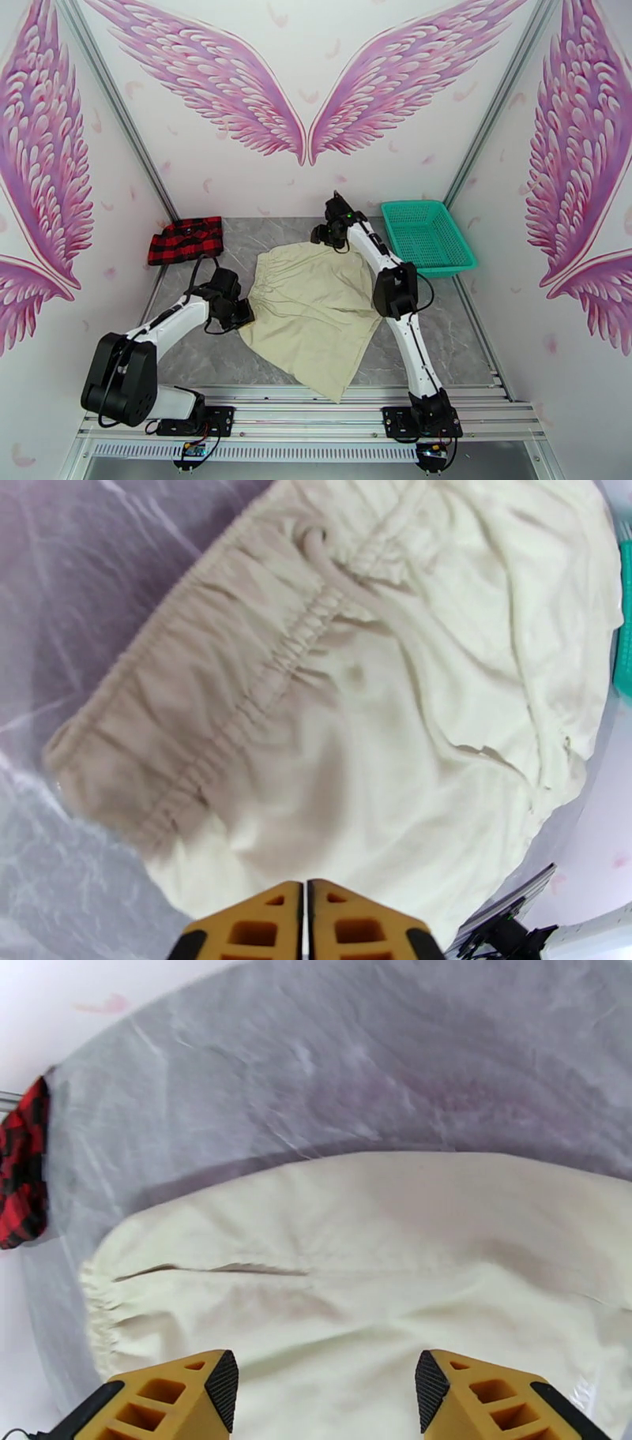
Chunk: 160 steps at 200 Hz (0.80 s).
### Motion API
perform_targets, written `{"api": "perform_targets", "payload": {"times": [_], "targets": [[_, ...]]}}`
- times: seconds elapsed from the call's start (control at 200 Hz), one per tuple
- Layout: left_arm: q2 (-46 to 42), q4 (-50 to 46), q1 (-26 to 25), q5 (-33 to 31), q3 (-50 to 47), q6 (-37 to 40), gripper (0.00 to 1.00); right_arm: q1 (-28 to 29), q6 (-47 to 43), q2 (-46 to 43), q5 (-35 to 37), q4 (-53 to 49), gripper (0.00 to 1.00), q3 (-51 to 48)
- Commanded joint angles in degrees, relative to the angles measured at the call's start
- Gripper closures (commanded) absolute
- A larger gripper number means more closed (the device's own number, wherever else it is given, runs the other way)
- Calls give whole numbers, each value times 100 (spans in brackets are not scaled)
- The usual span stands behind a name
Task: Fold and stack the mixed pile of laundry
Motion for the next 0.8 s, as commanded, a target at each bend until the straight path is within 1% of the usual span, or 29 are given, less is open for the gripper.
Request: {"api": "perform_targets", "payload": {"times": [0.0, 0.09, 0.185, 0.305, 0.39, 0.48, 0.55, 0.61, 0.65, 0.735, 0.795], "targets": [[191, -293, 38, -177, 784, 781, 87, 12, -183, -1219, 526, -226, 37, -1144], [847, -203, 16, 92, 1501, 1368, 89, -17, -234, -1948, 935, -177, 39, -2390], [1522, 157, -6, 301, 2166, 1732, 91, -68, -203, -2544, 1008, 69, 41, -3563], [2558, 463, -15, 543, 3213, 2062, 93, -177, -127, -2867, 997, 174, 41, -4440], [3386, 408, -33, 600, 4019, 2250, 96, -233, -55, -2894, 1002, 163, 42, -4709], [4126, 475, -24, 599, 4664, 2183, 99, -247, 31, -2867, 1057, 153, 42, -4899], [4700, 427, -6, 616, 5201, 1928, 100, -248, 72, -2834, 1092, 177, 42, -5030], [5216, -14, -22, 322, 5835, 1712, 100, -256, 96, -2754, 1110, 229, 42, -5122], [5463, -181, -53, 255, 6166, 1659, 100, -277, 104, -2676, 1110, 287, 42, -5160], [5810, -266, -78, 90, 6493, 1372, 100, -299, 139, -2476, 1102, 359, 42, -5075], [6025, -276, -19, 90, 6609, 1074, 100, -293, 135, -2277, 1124, 383, 41, -4925]]}}
